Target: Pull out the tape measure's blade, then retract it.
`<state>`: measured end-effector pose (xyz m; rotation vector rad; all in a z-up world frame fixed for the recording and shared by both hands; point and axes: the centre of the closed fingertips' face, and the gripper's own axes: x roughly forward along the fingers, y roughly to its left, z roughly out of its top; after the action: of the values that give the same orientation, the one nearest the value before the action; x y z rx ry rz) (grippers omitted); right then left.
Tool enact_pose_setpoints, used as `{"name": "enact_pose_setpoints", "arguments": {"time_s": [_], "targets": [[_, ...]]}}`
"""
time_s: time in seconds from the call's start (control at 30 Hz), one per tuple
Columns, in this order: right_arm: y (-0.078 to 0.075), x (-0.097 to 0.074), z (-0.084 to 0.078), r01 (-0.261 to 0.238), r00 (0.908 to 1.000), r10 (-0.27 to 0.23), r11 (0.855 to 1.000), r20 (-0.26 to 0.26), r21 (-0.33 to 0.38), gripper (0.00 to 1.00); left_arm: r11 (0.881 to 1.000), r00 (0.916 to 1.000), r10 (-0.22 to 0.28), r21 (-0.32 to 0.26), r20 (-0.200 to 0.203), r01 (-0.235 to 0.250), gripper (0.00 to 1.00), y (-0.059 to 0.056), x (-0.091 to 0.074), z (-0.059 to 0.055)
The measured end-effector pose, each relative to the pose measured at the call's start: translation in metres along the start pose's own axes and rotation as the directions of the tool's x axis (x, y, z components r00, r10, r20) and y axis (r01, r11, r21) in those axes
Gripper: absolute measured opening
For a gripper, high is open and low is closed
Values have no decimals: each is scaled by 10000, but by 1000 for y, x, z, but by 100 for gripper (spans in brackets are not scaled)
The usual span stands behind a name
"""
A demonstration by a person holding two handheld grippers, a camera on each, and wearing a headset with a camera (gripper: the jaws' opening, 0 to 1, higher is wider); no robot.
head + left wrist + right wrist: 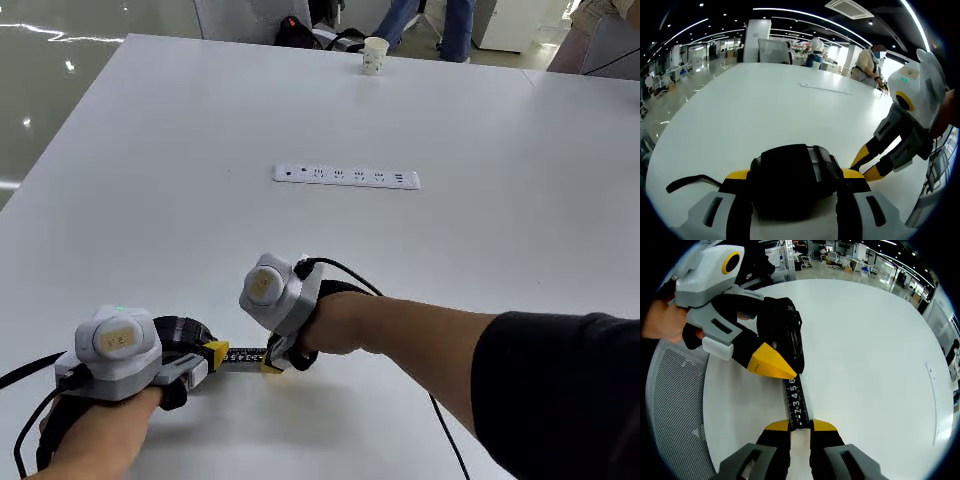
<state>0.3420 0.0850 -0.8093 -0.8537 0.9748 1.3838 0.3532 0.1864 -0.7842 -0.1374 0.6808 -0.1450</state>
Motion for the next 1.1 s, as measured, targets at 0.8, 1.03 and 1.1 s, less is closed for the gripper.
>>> {"name": "enact_pose_setpoints", "arguments": {"time_s": [0.8, 1.03, 1.1], "targets": [[4, 4, 10, -58, 9999, 57, 10000, 120, 40, 10, 9998, 10000, -91, -170, 2, 91, 64, -1, -1, 0], [4, 6, 14, -72, 9998, 71, 9999, 190, 70, 10, 9997, 9999, -119, -221, 4, 119, 64, 0, -1, 0], [4, 7, 14, -82, 9998, 80, 9999, 194, 82, 10, 9996, 9999, -131, -232, 1, 131, 64, 0, -1, 0]]}}
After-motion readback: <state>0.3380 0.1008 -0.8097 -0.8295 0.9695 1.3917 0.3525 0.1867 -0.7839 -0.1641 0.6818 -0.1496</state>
